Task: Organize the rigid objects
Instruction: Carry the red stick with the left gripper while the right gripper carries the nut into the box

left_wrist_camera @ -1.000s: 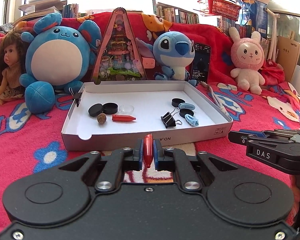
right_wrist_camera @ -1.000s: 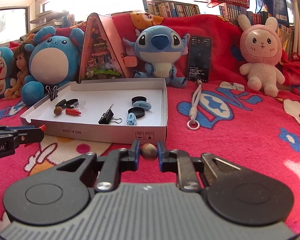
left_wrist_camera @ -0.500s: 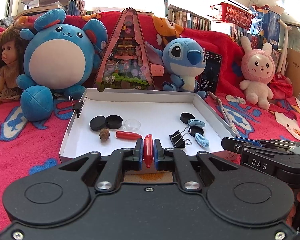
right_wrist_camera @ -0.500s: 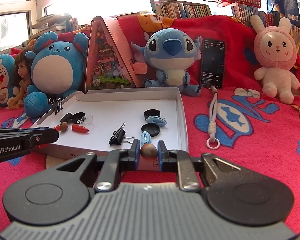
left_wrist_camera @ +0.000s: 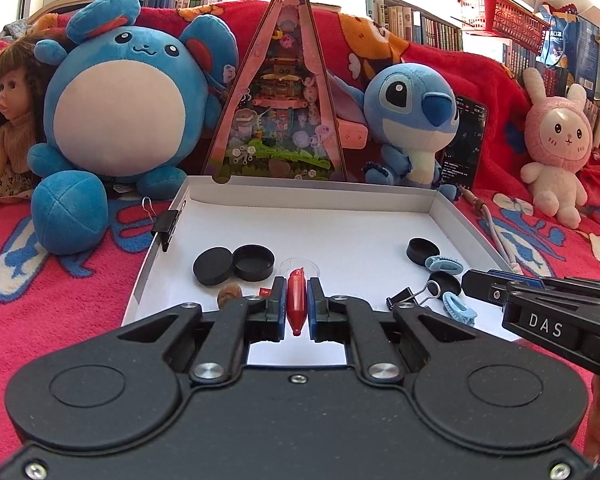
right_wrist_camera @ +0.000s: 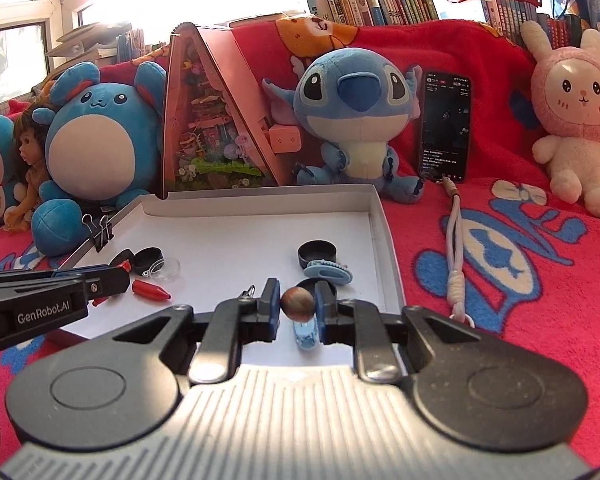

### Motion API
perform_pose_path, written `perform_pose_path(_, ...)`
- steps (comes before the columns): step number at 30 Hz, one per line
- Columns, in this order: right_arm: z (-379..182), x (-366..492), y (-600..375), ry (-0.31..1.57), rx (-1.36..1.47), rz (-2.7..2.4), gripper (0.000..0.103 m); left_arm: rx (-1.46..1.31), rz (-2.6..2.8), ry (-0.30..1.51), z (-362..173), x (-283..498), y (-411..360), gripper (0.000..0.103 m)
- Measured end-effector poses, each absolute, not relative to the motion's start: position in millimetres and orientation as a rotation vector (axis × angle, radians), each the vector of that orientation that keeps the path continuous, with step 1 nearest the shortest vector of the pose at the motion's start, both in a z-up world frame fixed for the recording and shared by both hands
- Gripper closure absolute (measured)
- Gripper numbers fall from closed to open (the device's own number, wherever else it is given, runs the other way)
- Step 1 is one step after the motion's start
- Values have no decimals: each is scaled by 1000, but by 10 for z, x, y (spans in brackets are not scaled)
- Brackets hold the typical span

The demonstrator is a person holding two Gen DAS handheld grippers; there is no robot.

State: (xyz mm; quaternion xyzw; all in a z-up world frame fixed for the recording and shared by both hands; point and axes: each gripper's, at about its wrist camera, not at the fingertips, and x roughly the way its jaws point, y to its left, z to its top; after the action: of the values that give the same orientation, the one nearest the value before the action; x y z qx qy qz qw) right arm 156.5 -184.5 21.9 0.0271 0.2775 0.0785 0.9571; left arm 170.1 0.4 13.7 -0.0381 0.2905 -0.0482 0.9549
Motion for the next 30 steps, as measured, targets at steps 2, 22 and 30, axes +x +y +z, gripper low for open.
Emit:
perform_pose_path(2,190,1644,-1843,570,67,154,81,-73,-91,594,95,1740,1,93)
perform_pose_path(22,-6,1988,-1685,627,101,159,81,-66,-101,606,-53,1894,-57,93)
perform_pose_path(30,-37,2026,-1665,642,111,157,81,-59,-106,611,-63,1937,-92,92)
